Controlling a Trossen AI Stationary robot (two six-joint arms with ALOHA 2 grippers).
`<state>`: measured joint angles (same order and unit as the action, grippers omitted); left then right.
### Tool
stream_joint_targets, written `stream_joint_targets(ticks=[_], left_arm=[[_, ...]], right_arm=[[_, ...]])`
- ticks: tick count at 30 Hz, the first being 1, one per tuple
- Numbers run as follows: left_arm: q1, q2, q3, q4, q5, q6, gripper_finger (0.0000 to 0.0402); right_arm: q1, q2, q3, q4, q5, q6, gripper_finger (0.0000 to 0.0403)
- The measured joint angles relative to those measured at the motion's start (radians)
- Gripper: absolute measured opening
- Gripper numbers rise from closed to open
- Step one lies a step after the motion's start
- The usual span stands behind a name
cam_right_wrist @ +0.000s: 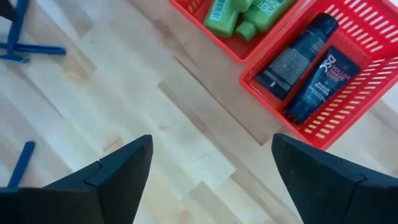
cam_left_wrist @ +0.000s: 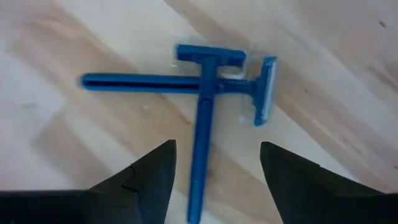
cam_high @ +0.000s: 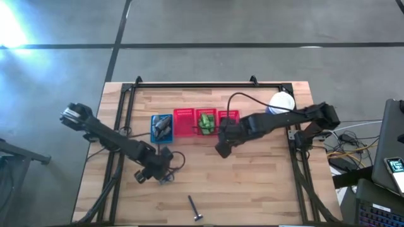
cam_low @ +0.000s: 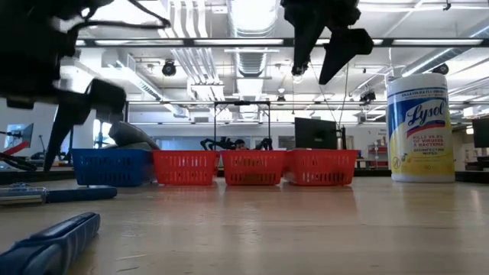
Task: Pick & Place Travel size toiletries
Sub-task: Put the blue razor into the left red bin
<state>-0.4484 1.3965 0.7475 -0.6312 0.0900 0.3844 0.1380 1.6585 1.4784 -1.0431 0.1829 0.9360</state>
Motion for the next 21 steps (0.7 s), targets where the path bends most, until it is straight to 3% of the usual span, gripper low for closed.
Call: stream_joint_targets(ticks=[6, 12, 18, 21], left_arm=[[0.005, 0.118, 0.004, 0.052, -0.014, 0.039, 0.0217], [0.019, 0.158, 0.005, 0.059, -0.021, 0.053, 0.0147], [0.045, 0.121, 0.002, 0.062, -0.024, 0.033, 0.0045], [0.07, 0.089, -0.003, 0.044, -0.035, -0.017, 0.0028]], right_arm=[[0.035, -0.005, 0.0, 0.0, 0.004, 0.027, 0.0307], [0.102, -0.038, 0.022, 0.03, 0.015, 0.017, 0.0288], [0.232, -0.195, 0.029, 0.185, 0.194, -0.073, 0.0256], [0.254, -0.291, 0.035, 0.158, 0.224, -0.024, 0.0241]])
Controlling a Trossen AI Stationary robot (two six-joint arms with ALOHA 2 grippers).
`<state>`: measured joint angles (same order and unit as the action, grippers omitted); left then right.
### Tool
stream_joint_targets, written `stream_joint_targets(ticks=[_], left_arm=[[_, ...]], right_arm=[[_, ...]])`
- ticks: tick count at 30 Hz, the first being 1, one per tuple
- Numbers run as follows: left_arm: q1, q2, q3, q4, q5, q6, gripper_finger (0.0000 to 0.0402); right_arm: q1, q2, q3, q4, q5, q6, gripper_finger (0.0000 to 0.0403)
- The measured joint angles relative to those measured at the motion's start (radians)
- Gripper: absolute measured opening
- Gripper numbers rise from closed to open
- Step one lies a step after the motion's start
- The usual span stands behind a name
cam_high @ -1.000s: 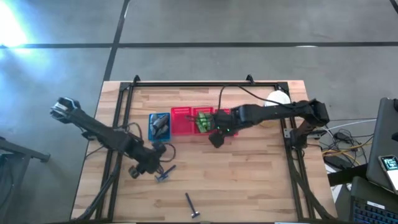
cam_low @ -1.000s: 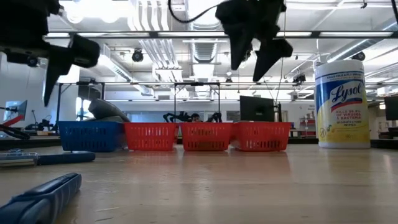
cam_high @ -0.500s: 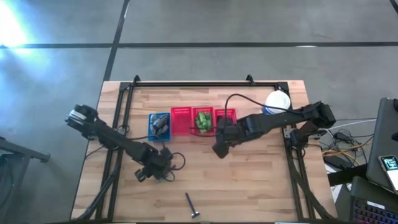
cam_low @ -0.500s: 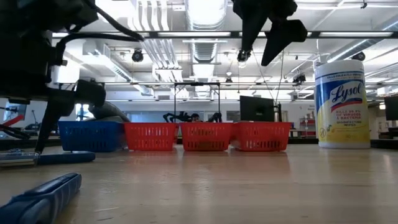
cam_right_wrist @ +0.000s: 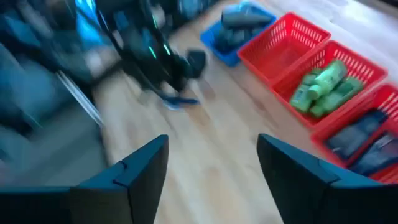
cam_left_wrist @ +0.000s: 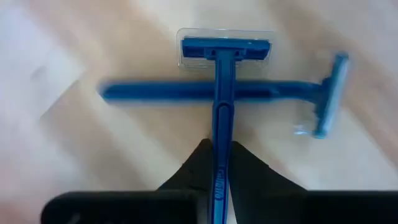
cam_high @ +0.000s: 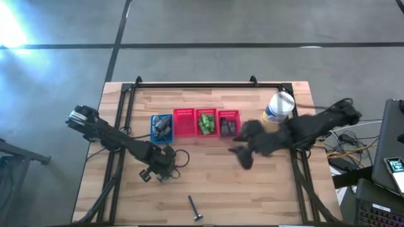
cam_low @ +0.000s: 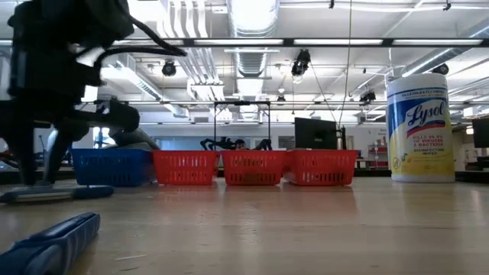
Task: Pick & Place Travel size toiletries
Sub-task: Put the blue razor into the left red bin
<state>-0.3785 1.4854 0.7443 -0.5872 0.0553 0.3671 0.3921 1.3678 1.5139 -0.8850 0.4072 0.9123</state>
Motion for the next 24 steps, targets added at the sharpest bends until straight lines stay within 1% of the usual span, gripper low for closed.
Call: stream_joint_targets(ticks=[2, 3, 6, 8, 10, 12, 13, 15, 17, 18, 19, 20, 21, 22, 24], left_arm=[[0.022, -0.031, -0.001, -0.004, -0.006, -0.04, 0.0028], [0.035, -0.048, 0.0, 0.001, -0.008, -0.062, 0.0028], [0.076, -0.102, 0.001, -0.007, -0.005, -0.129, 0.0028], [0.107, -0.147, 0.001, -0.005, -0.008, -0.178, 0.0028], [0.139, -0.2, 0.001, 0.0, -0.008, -0.251, 0.0028], [0.172, -0.251, 0.001, 0.02, -0.007, -0.354, 0.0028], [0.193, -0.275, 0.001, 0.039, -0.005, -0.413, 0.0028], [0.237, -0.318, 0.002, 0.097, -0.003, -0.541, 0.0028], [0.281, -0.342, 0.002, 0.156, -0.003, -0.647, 0.0028], [0.304, -0.349, 0.002, 0.184, -0.002, -0.692, 0.0028], [0.326, -0.352, 0.002, 0.208, 0.0, -0.73, 0.0028], [0.348, -0.352, 0.002, 0.232, 0.003, -0.765, 0.0028], [0.371, -0.351, 0.004, 0.252, 0.007, -0.795, 0.0028], [0.394, -0.346, 0.011, 0.254, 0.011, -0.815, 0.0028], [0.433, -0.33, 0.03, 0.247, 0.013, -0.825, 0.0028]], right_arm=[[0.019, -0.06, -0.001, 0.024, 0.024, 0.106, 0.0233], [0.037, -0.085, -0.005, 0.061, 0.049, 0.088, 0.0229], [0.125, -0.118, -0.035, 0.235, 0.079, -0.175, 0.0221], [0.164, -0.126, -0.083, 0.328, 0.082, -0.246, 0.0217], [0.193, -0.137, -0.159, 0.463, 0.068, -0.259, 0.0213], [0.215, -0.149, -0.275, 0.704, 0.047, -0.254, 0.0209], [0.218, -0.148, -0.349, 0.851, 0.012, -0.252, 0.0207], [0.214, -0.116, -0.511, 1.244, -0.118, -0.247, 0.0203], [0.201, -0.052, -0.664, 1.645, -0.257, -0.271, 0.0199], [0.191, -0.014, -0.722, 1.847, -0.31, -0.295, 0.0198], [0.178, 0.017, -0.771, 1.999, -0.33, -0.308, 0.0195], [0.162, 0.043, -0.812, 2.1, -0.332, -0.294, 0.0193], [0.141, 0.066, -0.844, 2.15, -0.331, -0.254, 0.0191], [0.117, 0.088, -0.868, 2.154, -0.337, -0.202, 0.0189], [0.06, 0.127, -0.904, 2.13, -0.402, -0.134, 0.0185]])
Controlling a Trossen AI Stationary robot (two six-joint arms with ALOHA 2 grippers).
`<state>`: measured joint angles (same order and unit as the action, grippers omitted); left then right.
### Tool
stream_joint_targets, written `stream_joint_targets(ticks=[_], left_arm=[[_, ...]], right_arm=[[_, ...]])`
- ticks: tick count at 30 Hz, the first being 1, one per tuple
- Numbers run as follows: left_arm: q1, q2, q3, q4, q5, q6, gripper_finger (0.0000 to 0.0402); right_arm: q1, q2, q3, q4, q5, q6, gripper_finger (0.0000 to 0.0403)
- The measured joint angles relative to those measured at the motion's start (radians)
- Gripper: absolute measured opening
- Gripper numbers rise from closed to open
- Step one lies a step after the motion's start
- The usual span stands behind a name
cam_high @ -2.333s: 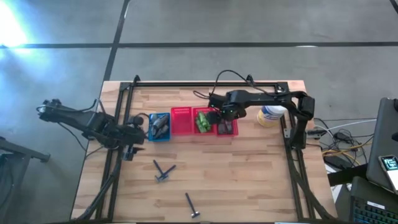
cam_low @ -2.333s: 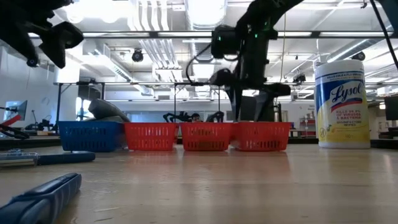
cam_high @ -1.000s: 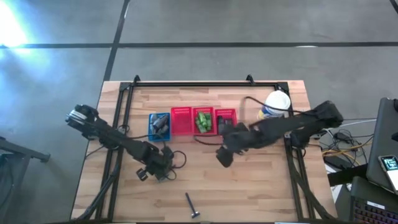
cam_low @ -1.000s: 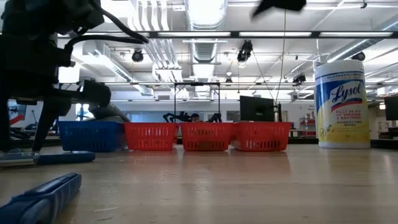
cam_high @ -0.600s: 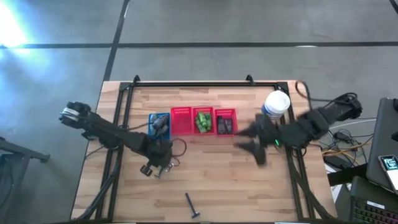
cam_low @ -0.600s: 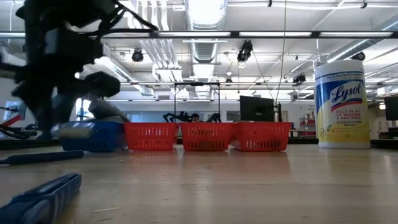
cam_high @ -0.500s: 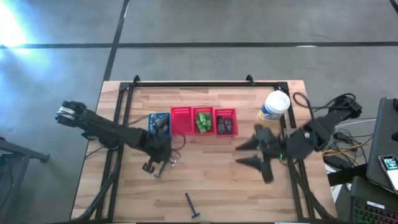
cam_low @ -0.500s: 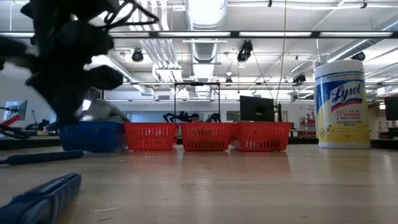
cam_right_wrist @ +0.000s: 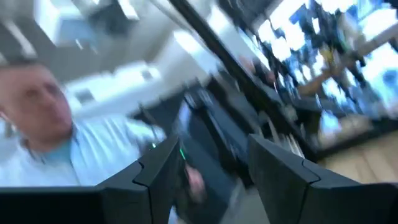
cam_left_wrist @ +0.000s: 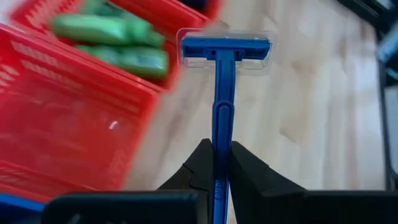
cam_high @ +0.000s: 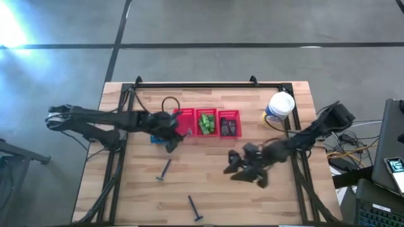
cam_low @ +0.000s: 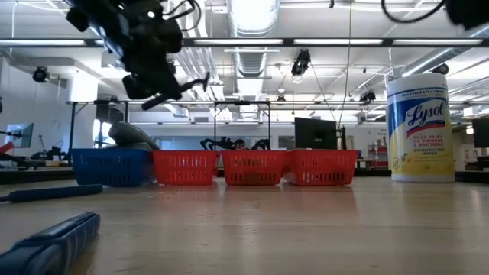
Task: Pick & Place Travel size toiletries
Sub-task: Put the blue razor into the left red bin
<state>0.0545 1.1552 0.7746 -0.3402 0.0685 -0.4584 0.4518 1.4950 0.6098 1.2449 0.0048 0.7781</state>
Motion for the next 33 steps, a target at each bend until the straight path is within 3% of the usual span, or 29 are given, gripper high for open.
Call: stream_joint_targets(ticks=[6, 10, 13, 18, 27, 33], left_arm=[[0.122, 0.09, 0.076, -0.043, 0.0, 0.013, 0.0032], [0.205, 0.157, 0.102, -0.06, -0.001, 0.041, 0.0032], [0.261, 0.197, 0.108, -0.036, 0.002, 0.033, 0.0033], [0.318, 0.225, 0.115, -0.014, 0.012, -0.055, 0.0033], [0.324, 0.265, 0.113, 0.048, -0.03, -0.316, 0.0034], [0.325, 0.377, 0.175, 0.06, -0.068, -0.406, 0.0034]], right_arm=[[-0.222, -0.022, -0.025, 0.029, -0.254, -0.083, 0.0172], [-0.337, -0.108, -0.065, 0.01, -0.389, -0.155, 0.0164], [-0.386, -0.197, -0.112, -0.08, -0.38, -0.197, 0.0156], [-0.392, -0.374, -0.131, -0.374, -0.273, -0.27, 0.0145], [-0.4, -0.629, -0.004, -0.98, -0.262, -0.544, 0.0128], [-0.449, -0.831, -0.071, -1.085, -0.262, -0.558, 0.0113]])
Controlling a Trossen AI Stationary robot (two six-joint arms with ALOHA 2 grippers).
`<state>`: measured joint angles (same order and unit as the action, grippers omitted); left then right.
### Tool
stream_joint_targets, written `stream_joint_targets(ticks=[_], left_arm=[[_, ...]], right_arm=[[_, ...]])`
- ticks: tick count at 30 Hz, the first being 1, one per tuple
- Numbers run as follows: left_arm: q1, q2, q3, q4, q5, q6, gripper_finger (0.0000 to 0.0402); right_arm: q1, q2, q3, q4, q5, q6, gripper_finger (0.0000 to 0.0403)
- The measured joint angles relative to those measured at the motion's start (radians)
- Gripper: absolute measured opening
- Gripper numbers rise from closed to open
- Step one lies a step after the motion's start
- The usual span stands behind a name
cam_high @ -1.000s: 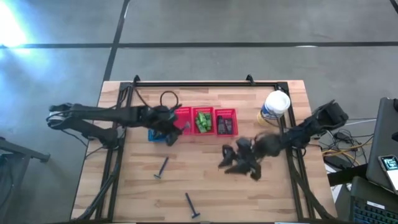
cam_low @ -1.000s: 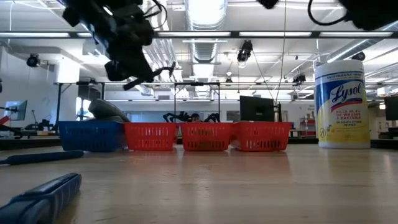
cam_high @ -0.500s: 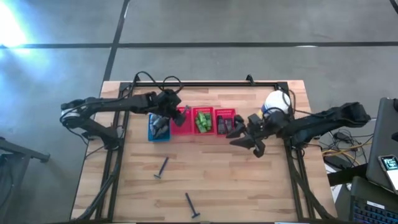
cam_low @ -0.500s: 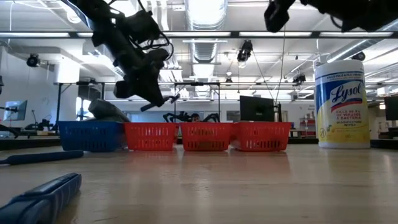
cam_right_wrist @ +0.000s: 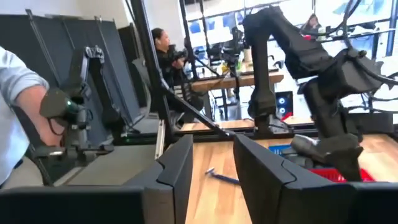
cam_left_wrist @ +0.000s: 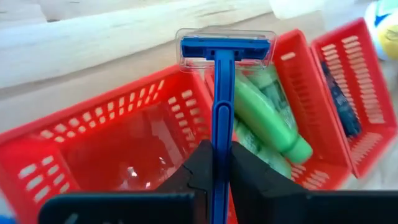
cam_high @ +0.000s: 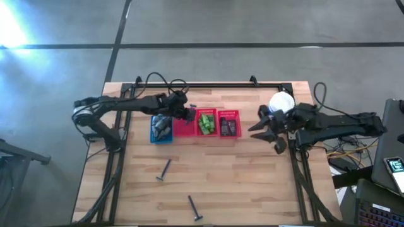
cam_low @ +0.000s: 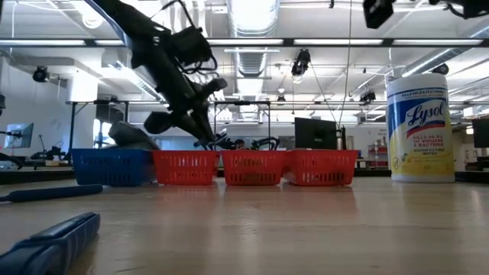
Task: Pick & Place Travel size toiletries
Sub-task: Put the blue razor into the left red bin
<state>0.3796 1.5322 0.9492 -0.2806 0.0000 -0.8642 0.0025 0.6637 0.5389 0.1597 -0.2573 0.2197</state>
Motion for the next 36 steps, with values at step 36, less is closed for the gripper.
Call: stream_joint_targets(ticks=[36], left_arm=[[-0.12, -0.019, -0.01, -0.158, -0.103, -0.333, 0.0044]], right_arm=[[-0.036, -0.468, -0.529, 0.202, 0.025, 0.173, 0.0057]])
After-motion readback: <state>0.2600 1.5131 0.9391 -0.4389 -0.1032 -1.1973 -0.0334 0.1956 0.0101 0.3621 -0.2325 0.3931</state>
